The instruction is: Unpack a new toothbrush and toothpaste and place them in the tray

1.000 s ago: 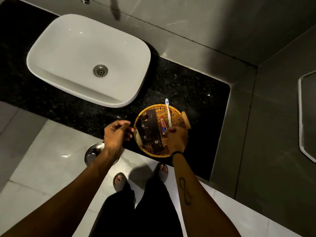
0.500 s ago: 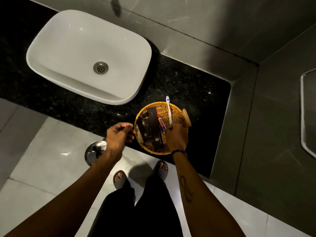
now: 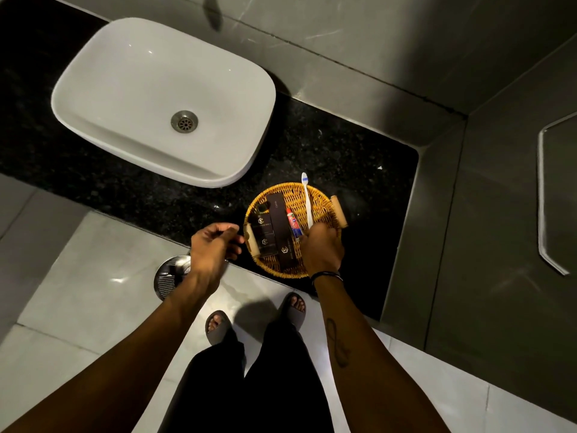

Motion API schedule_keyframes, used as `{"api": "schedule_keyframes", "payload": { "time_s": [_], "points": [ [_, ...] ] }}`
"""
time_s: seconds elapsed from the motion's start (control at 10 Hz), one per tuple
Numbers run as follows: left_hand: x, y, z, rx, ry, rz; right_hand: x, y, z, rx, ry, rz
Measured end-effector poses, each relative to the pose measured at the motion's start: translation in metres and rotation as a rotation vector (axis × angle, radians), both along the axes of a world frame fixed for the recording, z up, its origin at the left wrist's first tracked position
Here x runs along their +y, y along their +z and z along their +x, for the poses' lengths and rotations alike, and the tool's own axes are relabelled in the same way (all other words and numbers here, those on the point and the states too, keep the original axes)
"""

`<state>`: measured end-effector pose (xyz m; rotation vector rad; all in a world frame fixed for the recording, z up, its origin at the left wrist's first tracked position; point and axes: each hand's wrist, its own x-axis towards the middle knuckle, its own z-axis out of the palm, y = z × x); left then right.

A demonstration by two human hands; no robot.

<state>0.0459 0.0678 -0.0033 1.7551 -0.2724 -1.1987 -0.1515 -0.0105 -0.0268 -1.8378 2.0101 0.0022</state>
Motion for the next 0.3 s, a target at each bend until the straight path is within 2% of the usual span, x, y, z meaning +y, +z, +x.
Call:
{"api": "schedule_keyframes", "payload": {
  "time_s": [0.2, 0.3],
  "points": [
    [0.001, 0.021, -0.006, -0.074, -0.007, -0.034, -0.003, 0.031, 0.001, 0.009, 0.017, -0.017],
    [-0.005, 0.043, -0.009, -0.166, -0.08, -0.091, -0.008, 0.059, 0.006, -0.065, 0.149, -0.057]
  ]
}}
